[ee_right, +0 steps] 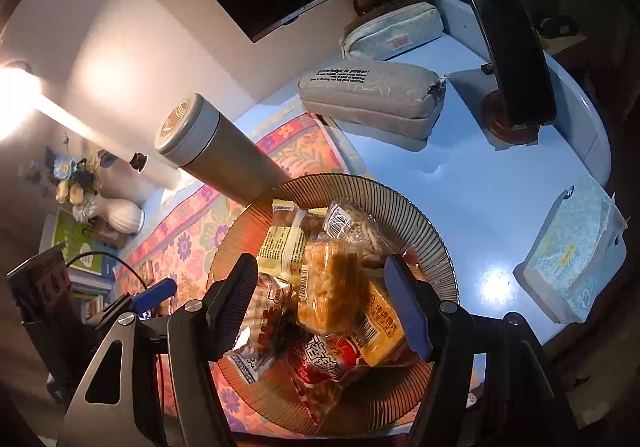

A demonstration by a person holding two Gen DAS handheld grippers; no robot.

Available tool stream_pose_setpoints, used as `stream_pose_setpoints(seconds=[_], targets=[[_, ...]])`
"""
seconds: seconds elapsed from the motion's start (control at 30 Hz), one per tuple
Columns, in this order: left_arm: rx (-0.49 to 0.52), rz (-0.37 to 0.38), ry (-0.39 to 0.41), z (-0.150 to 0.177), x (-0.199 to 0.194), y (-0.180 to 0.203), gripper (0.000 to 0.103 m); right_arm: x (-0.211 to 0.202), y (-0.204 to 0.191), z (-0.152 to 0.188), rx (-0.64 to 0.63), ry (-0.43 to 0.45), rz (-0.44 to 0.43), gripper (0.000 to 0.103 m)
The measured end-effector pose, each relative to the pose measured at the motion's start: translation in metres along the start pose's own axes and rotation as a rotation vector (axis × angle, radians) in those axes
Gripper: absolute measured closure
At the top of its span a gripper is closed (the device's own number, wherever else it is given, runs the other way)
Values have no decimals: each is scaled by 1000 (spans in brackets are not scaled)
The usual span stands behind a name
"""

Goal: Organize snacks
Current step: 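Carry both packs over the glass bowl and open both tools, then move both tools back toward the remaining snacks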

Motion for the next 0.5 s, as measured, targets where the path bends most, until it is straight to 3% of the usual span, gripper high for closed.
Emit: stream_pose_setpoints(seconds=[0.3,0.5], targets=[[-27,-34,10,9,-13,-13,25,15,-29,5,-51,-53,-23,37],[-58,-50,9,18,-24,-31,25,19,-62,11,-127,-58,7,36]])
Point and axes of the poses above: each gripper's, at about its wrist camera, not at the fingertips, and x roughly the way its jaws point, y to its right, z to its underside, the point moved 1 cm from there along x, roughly the way its jaws point, and after that the axes turned 6 degrees about -z, right-handed, at the moved point
